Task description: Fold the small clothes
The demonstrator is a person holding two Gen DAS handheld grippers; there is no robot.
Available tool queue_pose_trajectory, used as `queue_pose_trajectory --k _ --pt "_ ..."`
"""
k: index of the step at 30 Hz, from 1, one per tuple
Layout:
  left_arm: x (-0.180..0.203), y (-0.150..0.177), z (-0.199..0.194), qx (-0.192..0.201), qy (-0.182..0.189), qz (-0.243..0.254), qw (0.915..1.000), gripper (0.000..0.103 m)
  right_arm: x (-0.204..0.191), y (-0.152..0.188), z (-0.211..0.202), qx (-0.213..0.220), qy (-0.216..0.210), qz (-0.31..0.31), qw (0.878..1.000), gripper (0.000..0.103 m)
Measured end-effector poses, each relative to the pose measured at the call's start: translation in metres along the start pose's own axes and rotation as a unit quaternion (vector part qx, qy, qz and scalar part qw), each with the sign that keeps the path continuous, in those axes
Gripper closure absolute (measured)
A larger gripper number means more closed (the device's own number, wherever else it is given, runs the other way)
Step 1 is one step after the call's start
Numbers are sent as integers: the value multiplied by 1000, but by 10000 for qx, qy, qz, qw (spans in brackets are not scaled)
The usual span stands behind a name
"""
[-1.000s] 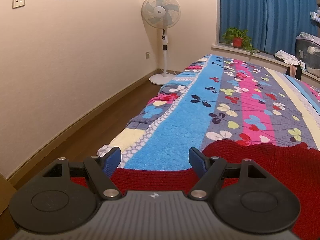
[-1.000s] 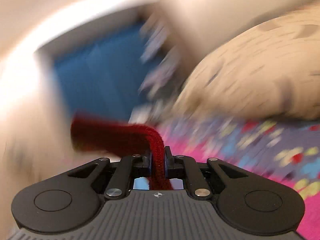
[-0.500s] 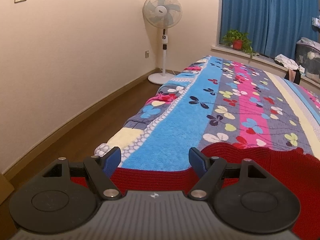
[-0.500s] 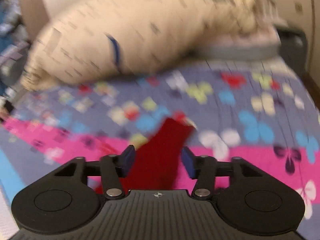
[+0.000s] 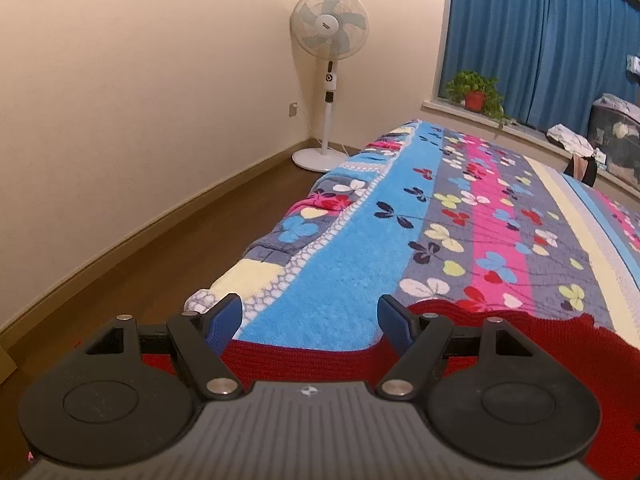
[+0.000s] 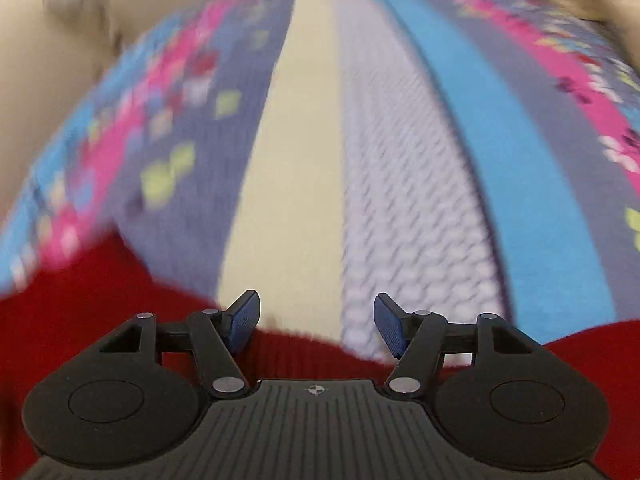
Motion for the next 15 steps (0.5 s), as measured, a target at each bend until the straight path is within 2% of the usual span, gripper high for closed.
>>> queue_pose_trajectory --k 2,3,4,6,10,13,15 --pt "0 -1 -2 6 24 -32 10000 24 1 3 -9 52 -342 2 9994 67" --pt "0 -2 -3 7 38 -42 10000 24 -3 5 -22 196 -538 -197 9982 88" --pt "1 -2 -3 5 53 -49 10000 24 -6 10 -34 321 -630 -493 9963 93" --pt "1 -2 -3 -1 75 -73 9999 24 -22 29 -56 430 -864 -1262 9873 94" --pt "1 -2 -4 -9 94 -100 9999 24 -34 67 -70 225 -1173 -2099 9704 94" --pt "1 -2 -4 -6 92 -100 9999 24 -46 76 -72 254 -1039 -2604 9595 91" --pt "2 -2 -4 -14 88 -100 9999 24 -50 71 -71 287 -933 -2678 9585 91"
Point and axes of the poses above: each gripper's, at about its wrist camera, not at the fingertips, and z roughly the way its jaws point, x to its right, y to its underside, the point moved 5 cm from there along z, roughly the way its jaws point, and after that the axes turned 3 degrees about -z, right-handed, at the moved point
